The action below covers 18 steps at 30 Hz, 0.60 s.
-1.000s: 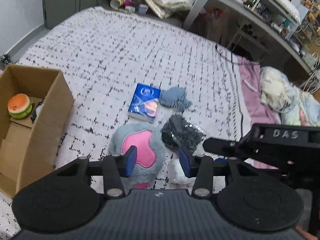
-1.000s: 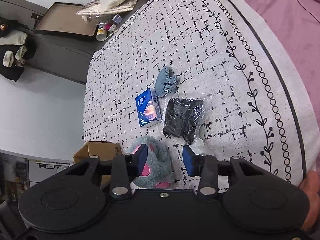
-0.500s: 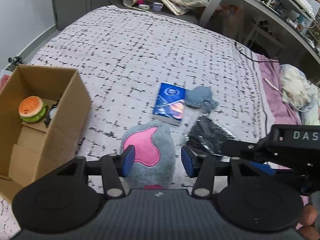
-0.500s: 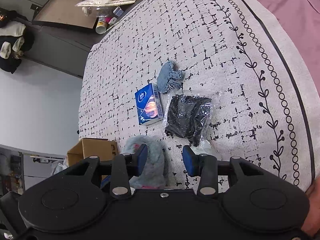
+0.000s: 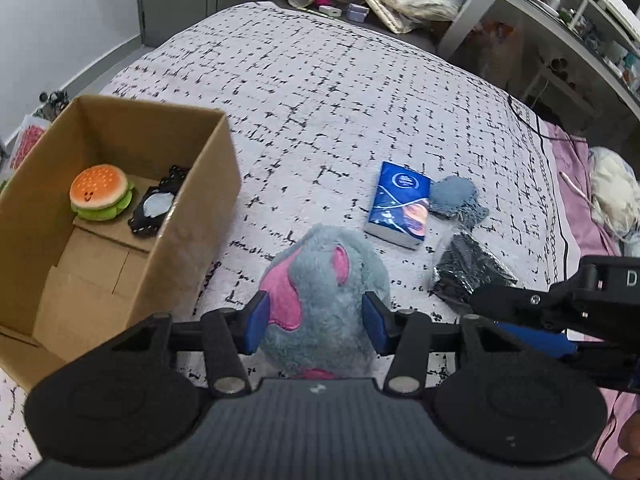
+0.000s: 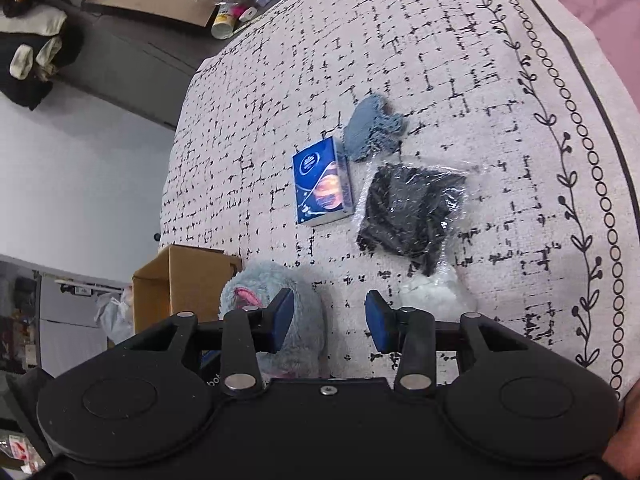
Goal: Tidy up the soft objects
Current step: 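Close both tools on the grey plush with the pink ear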
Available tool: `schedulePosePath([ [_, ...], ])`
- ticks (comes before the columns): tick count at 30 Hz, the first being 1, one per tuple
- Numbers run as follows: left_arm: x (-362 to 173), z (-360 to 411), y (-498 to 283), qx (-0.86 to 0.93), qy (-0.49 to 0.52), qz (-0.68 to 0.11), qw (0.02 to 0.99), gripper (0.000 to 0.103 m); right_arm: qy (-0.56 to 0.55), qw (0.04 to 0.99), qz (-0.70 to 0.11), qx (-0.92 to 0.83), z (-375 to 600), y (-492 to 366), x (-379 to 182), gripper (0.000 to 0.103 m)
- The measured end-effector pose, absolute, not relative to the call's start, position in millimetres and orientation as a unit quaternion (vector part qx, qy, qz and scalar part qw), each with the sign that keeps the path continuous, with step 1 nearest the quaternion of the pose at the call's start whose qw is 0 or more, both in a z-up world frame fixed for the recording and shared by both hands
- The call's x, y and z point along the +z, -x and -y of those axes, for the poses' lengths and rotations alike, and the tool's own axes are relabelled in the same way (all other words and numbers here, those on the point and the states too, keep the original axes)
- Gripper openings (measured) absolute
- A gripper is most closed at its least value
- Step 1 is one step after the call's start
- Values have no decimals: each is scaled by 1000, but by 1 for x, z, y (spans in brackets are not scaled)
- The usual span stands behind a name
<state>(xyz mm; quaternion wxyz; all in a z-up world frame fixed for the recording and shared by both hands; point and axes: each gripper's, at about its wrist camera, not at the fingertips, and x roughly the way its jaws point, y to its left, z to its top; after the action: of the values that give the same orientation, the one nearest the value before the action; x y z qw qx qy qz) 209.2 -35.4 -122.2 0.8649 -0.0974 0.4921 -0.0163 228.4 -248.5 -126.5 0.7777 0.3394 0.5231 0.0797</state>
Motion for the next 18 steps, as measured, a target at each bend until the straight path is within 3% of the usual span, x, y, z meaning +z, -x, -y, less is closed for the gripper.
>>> schedulePosePath([
  [7,-122,14,-207,-25,154,-487,859,47,-323,780,-526,100,226,-232,-129,43],
  [10,-124,7,-206,-20,174,-483,858,38,-316,781,-528,102,215,-234,-133,44],
  [18,-126,-6,-204,-25,213,-477,852,30,-330,782,-520,98,194,-239,-145,47],
])
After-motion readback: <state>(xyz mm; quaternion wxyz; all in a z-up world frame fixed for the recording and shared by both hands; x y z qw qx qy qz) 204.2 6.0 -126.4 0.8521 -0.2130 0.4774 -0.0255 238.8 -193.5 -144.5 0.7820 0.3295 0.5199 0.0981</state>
